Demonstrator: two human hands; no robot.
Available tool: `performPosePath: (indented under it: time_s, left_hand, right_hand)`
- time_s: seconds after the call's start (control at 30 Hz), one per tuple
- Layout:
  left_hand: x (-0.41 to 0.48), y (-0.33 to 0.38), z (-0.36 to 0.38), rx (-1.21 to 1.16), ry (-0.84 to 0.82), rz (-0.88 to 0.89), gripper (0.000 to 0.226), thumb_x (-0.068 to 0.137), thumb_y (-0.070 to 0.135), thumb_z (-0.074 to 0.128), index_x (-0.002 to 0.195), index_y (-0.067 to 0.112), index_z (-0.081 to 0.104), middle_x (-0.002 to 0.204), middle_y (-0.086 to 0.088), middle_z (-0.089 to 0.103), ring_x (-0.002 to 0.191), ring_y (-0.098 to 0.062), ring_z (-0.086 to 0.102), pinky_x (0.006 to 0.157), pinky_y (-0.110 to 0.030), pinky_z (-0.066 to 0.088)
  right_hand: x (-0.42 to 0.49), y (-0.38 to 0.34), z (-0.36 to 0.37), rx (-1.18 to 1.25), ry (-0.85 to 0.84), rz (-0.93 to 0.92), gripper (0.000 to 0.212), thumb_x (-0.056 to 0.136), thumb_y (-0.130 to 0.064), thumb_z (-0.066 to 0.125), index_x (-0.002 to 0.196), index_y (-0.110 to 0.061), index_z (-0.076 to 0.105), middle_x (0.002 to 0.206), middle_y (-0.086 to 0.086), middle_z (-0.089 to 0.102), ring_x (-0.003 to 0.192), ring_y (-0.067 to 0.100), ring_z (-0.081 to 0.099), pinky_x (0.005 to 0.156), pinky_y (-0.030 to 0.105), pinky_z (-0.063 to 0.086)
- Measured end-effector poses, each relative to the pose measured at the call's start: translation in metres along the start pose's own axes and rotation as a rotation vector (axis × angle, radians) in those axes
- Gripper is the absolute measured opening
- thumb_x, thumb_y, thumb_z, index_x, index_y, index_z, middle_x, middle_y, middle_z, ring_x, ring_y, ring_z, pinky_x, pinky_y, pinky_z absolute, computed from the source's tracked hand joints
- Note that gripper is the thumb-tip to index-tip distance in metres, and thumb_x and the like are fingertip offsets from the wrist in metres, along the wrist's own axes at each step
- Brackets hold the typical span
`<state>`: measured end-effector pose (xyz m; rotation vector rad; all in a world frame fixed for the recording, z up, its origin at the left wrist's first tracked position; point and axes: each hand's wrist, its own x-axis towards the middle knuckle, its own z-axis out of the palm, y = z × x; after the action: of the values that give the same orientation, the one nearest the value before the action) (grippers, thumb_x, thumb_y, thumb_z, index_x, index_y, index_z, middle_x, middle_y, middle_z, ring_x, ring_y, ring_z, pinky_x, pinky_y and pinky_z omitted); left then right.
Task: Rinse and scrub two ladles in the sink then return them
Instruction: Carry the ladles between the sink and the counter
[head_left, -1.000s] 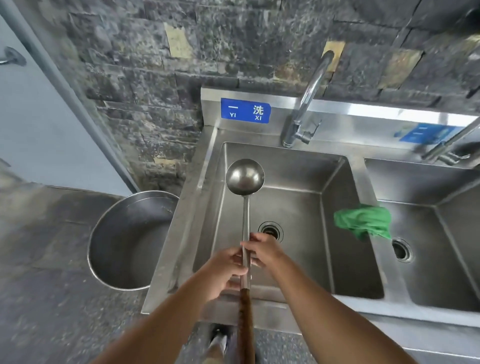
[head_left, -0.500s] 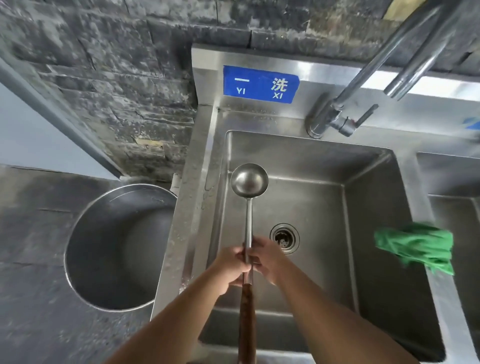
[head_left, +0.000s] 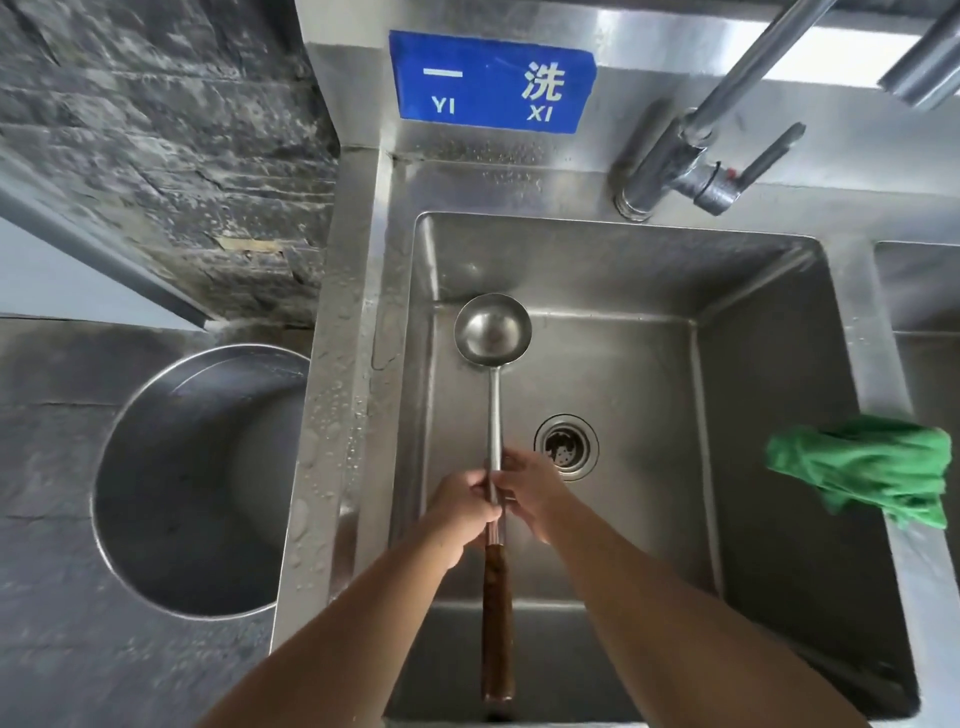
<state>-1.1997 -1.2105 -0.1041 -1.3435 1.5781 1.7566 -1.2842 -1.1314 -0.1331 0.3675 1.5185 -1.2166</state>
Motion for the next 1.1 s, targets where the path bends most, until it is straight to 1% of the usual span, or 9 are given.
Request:
performPosePath:
  time_s: [0.13, 0.23, 0.37, 0.47, 0.63, 0.73, 0.87, 0.97, 1.1]
  left_hand:
    - [0.009, -0.008, 0.002, -0.016, 0.001, 0.018, 0.043, 0.083, -0.014, 0.064, 0.118, 0.009, 0.068, 0.103, -0.012, 0.073, 0.098, -0.025, 0.07, 0.08, -0.029, 0.057]
    - [0.014, -0.009, -0.002, 0.022, -0.01, 0.023, 0.043, 0.08, -0.015, 0.067, 0.117, 0.006, 0.068, 0.103, -0.014, 0.074, 0.097, -0.027, 0.071, 0.082, -0.031, 0.058]
    - [0.016, -0.005, -0.003, 0.13, 0.003, 0.012, 0.043, 0.077, -0.004, 0.075, 0.118, 0.008, 0.067, 0.102, -0.01, 0.074, 0.093, -0.027, 0.072, 0.086, -0.045, 0.06]
    - [0.008, 0.004, -0.008, 0.27, 0.042, 0.019, 0.054, 0.079, 0.008, 0.078, 0.129, 0.008, 0.058, 0.112, -0.009, 0.069, 0.096, -0.024, 0.07, 0.082, -0.041, 0.062]
    - [-0.026, 0.025, -0.019, 0.426, 0.078, 0.082, 0.048, 0.087, 0.012, 0.07, 0.132, 0.011, 0.052, 0.112, -0.009, 0.066, 0.092, -0.024, 0.071, 0.078, -0.042, 0.063]
    - [-0.051, 0.035, -0.025, 0.547, 0.128, 0.208, 0.04, 0.089, 0.015, 0.067, 0.128, 0.012, 0.056, 0.117, -0.006, 0.065, 0.097, -0.022, 0.067, 0.084, -0.04, 0.06]
    - [-0.098, 0.043, -0.035, 0.596, 0.28, 0.331, 0.03, 0.092, 0.016, 0.064, 0.122, 0.016, 0.058, 0.113, -0.003, 0.064, 0.099, -0.018, 0.063, 0.089, -0.037, 0.056]
    - [-0.142, 0.044, -0.05, 0.687, 0.425, 0.371, 0.025, 0.093, 0.019, 0.061, 0.118, 0.021, 0.059, 0.113, -0.002, 0.065, 0.097, -0.017, 0.064, 0.086, -0.035, 0.057]
    - [-0.209, 0.01, -0.069, 0.765, 0.625, 0.298, 0.033, 0.089, 0.017, 0.057, 0.122, 0.021, 0.059, 0.122, -0.003, 0.063, 0.11, -0.025, 0.064, 0.09, -0.036, 0.055]
  right_hand:
    - [0.006, 0.007, -0.003, 0.02, -0.021, -0.024, 0.034, 0.091, 0.017, 0.05, 0.119, 0.002, 0.06, 0.092, 0.025, 0.068, 0.072, 0.03, 0.072, 0.071, 0.037, 0.06]
    - [0.006, 0.006, -0.005, -0.022, -0.037, -0.039, 0.034, 0.091, 0.017, 0.05, 0.118, -0.001, 0.059, 0.094, 0.021, 0.07, 0.072, 0.026, 0.073, 0.066, 0.032, 0.059]
    - [-0.002, -0.001, -0.003, -0.259, 0.046, -0.076, 0.023, 0.089, 0.012, 0.057, 0.104, -0.003, 0.066, 0.091, 0.014, 0.071, 0.069, 0.016, 0.069, 0.062, 0.027, 0.058]
    - [-0.019, -0.007, -0.001, -0.497, 0.128, -0.107, 0.015, 0.087, 0.005, 0.065, 0.097, -0.006, 0.069, 0.079, 0.007, 0.067, 0.065, 0.014, 0.063, 0.058, 0.022, 0.054]
    - [-0.061, -0.023, -0.003, -0.727, 0.162, -0.118, 0.022, 0.084, -0.009, 0.067, 0.106, -0.012, 0.067, 0.101, 0.008, 0.07, 0.093, 0.024, 0.069, 0.078, 0.037, 0.057]
    - [-0.092, -0.043, -0.003, -0.869, 0.14, -0.231, 0.028, 0.085, -0.013, 0.063, 0.114, -0.012, 0.066, 0.105, 0.004, 0.068, 0.091, 0.02, 0.066, 0.069, 0.026, 0.052]
    - [-0.14, -0.068, 0.005, -1.125, 0.106, -0.435, 0.027, 0.089, -0.02, 0.06, 0.115, -0.015, 0.065, 0.113, -0.002, 0.069, 0.093, 0.012, 0.061, 0.071, 0.021, 0.041]
    - [-0.169, -0.083, 0.019, -1.29, 0.019, -0.602, 0.03, 0.09, -0.022, 0.06, 0.118, -0.012, 0.062, 0.115, 0.005, 0.069, 0.106, 0.022, 0.065, 0.081, 0.027, 0.048]
    - [-0.203, -0.074, 0.057, -1.52, -0.075, -0.82, 0.03, 0.089, -0.029, 0.059, 0.116, -0.017, 0.06, 0.114, 0.007, 0.067, 0.106, 0.028, 0.063, 0.086, 0.034, 0.052]
